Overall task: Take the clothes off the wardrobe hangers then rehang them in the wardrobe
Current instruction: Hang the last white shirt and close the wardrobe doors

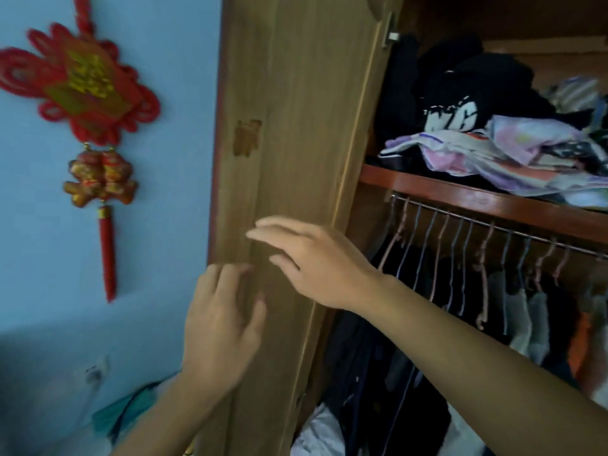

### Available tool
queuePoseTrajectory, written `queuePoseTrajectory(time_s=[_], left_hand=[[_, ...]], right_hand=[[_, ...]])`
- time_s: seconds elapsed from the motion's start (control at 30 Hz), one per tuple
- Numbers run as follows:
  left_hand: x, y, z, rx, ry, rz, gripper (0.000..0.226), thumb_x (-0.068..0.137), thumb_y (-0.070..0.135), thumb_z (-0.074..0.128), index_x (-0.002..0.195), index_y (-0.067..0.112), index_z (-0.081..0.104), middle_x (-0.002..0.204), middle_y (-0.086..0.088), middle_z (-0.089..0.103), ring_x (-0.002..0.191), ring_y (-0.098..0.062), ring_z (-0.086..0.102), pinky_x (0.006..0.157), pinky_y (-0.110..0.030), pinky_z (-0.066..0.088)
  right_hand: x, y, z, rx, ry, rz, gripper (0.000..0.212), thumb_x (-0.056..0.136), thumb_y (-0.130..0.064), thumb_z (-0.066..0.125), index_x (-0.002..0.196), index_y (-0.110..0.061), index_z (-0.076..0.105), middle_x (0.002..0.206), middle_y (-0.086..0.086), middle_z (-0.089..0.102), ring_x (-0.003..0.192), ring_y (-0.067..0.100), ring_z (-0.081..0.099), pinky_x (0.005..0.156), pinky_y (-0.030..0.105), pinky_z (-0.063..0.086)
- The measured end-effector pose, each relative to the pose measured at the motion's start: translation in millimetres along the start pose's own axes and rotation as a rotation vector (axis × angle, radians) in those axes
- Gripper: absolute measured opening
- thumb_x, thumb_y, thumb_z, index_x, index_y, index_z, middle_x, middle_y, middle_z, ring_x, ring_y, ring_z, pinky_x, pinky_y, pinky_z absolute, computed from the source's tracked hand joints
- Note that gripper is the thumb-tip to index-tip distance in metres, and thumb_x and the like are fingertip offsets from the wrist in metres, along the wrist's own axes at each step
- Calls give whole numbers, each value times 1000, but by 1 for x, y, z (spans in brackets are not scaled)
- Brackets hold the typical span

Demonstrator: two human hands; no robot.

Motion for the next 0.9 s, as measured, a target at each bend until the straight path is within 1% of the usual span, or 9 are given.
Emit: queuePoseTrajectory(time_s=[0.07,0.17,0.27,0.4,0.5,0.67,0.73,0.8,0.9], left_hand=[[-8,-15,-5,-44,51,-15,36,86,24,56,118,10,55,112,-1,51,101,-24,54,84,-29,41],[-18,-36,-6,-64,159,-145,52,83,19,61,132,7,44,137,-11,44,127,-27,44,97,-44,44],[-22,-54,1,-166,141,-323,66,88,19,65,144,15,30,143,-1,39,130,-18,42,102,-38,39],[-26,-62,18,-367,-48,-631,52,86,27,71,127,36,41,121,10,59,111,-12,58,97,-41,48],[-26,-61,24,-271,-97,-646,30,83,24,68,109,27,53,99,13,65,93,-14,63,86,-48,50],[-34,-58,30,-66,-120,-611,14,88,5,59,99,14,57,87,-4,67,88,-35,63,78,-48,49],[-43,-48,32,-27,-87,-579,17,88,7,61,102,14,59,88,-5,68,88,-34,63,73,-41,48],[-52,-35,33,-7,-67,-539,24,88,7,62,111,15,61,86,-1,69,79,-25,63,58,-19,37],[-63,-12,38,-23,-117,-497,28,84,12,65,110,21,63,67,13,60,56,-4,52,52,-11,35]], right_hand=[[22,-18,1,-49,73,-136,48,91,-6,65,137,-16,56,145,2,51,126,22,54,97,36,50],[52,-38,9,-383,111,-337,52,86,-2,63,134,-20,58,147,6,49,137,26,41,112,39,33],[73,-48,24,-653,-53,-426,51,87,-3,39,132,-22,55,146,8,48,144,31,31,123,46,10],[83,-45,35,-836,-210,-407,36,96,-6,35,119,-16,61,121,7,63,124,32,47,123,46,8],[79,-44,36,-837,-190,-415,35,94,-4,36,114,-13,64,116,7,63,118,31,49,123,46,11],[60,-39,32,-813,-115,-446,43,91,1,26,106,-12,64,106,6,63,111,30,53,122,47,17],[48,-34,27,-803,-110,-446,42,92,1,27,109,-11,64,107,7,63,114,30,52,122,48,16],[32,-32,20,-795,-148,-432,46,91,-1,26,116,-11,63,114,8,63,119,30,50,123,48,11],[3,-32,2,-761,-194,-389,44,94,-4,29,117,-17,65,117,4,62,124,27,48,123,46,7]])
Point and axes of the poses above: each hand's wrist, its own x-axis towards the middle knuckle, its own z-axis out of the palm, y = z × x, the point moved 2 cm from there along x, towards the middle knuckle
